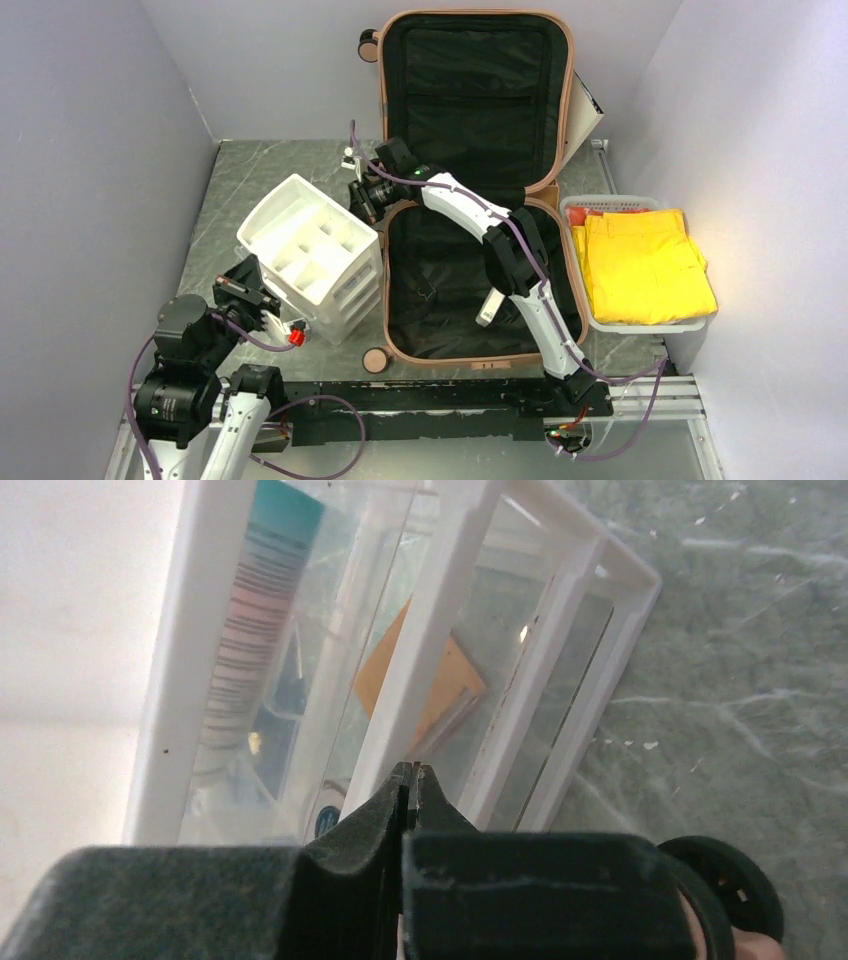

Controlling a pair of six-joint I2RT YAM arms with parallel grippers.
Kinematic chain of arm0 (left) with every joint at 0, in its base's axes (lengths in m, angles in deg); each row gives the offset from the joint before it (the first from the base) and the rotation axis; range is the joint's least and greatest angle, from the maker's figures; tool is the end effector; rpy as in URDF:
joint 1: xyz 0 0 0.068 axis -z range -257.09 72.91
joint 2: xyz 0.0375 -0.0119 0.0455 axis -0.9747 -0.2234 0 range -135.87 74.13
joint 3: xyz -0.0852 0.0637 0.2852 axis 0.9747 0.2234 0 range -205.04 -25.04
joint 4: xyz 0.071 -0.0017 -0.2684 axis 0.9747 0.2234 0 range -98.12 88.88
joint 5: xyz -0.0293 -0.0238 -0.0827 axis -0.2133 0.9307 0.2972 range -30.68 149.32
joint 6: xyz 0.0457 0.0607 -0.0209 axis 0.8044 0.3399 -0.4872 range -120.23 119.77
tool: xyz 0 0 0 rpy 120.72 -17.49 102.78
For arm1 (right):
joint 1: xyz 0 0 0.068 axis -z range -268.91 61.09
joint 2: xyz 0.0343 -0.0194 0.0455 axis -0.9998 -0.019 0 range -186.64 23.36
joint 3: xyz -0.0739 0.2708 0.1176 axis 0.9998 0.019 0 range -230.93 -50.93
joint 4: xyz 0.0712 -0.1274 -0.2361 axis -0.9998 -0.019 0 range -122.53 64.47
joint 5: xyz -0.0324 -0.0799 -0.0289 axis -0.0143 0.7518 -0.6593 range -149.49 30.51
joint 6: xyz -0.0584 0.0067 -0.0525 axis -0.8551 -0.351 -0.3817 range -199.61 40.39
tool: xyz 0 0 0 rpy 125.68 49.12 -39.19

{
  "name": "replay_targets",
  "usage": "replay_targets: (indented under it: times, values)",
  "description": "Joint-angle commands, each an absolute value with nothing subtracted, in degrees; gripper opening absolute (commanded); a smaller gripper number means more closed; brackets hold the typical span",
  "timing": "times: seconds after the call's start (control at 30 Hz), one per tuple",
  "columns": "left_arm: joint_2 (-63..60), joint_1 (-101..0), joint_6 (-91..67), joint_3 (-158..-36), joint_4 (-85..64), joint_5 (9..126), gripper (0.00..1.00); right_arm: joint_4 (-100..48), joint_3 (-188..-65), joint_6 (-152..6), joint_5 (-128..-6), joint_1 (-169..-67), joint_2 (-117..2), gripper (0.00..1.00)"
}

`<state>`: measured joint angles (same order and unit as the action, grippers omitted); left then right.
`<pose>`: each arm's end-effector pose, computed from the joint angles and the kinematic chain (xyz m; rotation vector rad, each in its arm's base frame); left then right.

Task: Open, take out, and arrange the luggage
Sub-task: Adjust the storage box at the center of the board.

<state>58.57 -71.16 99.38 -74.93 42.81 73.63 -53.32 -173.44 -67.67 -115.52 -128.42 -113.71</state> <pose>0.0486 -0.0218 0.3506 1.6564 1.0302 0.8893 0.4184 0.4178 0.2323 -1.0915 2.1418 1.5700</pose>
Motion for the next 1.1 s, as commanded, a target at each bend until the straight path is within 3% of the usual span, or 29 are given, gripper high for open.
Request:
replay_targets:
  times: [0.0,0.1,0.2,0.23,0.37,0.47,0.63,0.83,0.97,1.07]
  values:
    - [58.6,-71.2,101.6,-75.5,38.7,74.3,0.05,-59.2,-174.4,-70.0,-119.8,-129.1,-112.0,0.0]
    - [56.9,-71.2,96.7,-78.0,37.6,74.5,0.05,-61.5,-174.0,-70.9,-116.5,-129.0,-110.8,0.0]
    - [49.4,-71.2,82.9,-88.0,40.3,77.6,0.38,-61.7,-172.9,-70.6,-114.4,-128.3,-109.4,0.04]
    - [45.2,-71.2,77.5,-92.9,43.4,78.8,0.44,-60.9,-172.0,-70.4,-113.9,-127.9,-108.6,0.05]
    - [28.8,-71.2,60.0,-111.9,57.0,85.1,0.54,-55.2,-166.5,-69.4,-110.1,-126.5,-104.2,0.13]
    - [21.3,-71.2,55.1,-119.1,66.5,94.4,0.62,-52.5,-162.9,-69.1,-107.7,-125.7,-101.3,0.29]
    - [19.0,-71.2,56.9,-118.6,72.2,103.2,0.68,-47.9,-156.3,-67.6,-107.2,-123.0,-97.5,0.38]
    - [21.3,-71.2,59.9,-112.9,72.2,104.3,0.87,-46.3,-151.4,-72.2,-104.7,-121.8,-93.0,0.46]
    - [20.6,-71.2,59.0,-111.9,71.6,110.3,0.89,-45.0,-147.4,-74.7,-103.1,-121.8,-90.7,0.5]
    - [20.3,-71.2,53.3,-109.3,66.2,111.5,0.85,-43.8,-144.8,-75.0,-102.2,-121.8,-89.3,0.51]
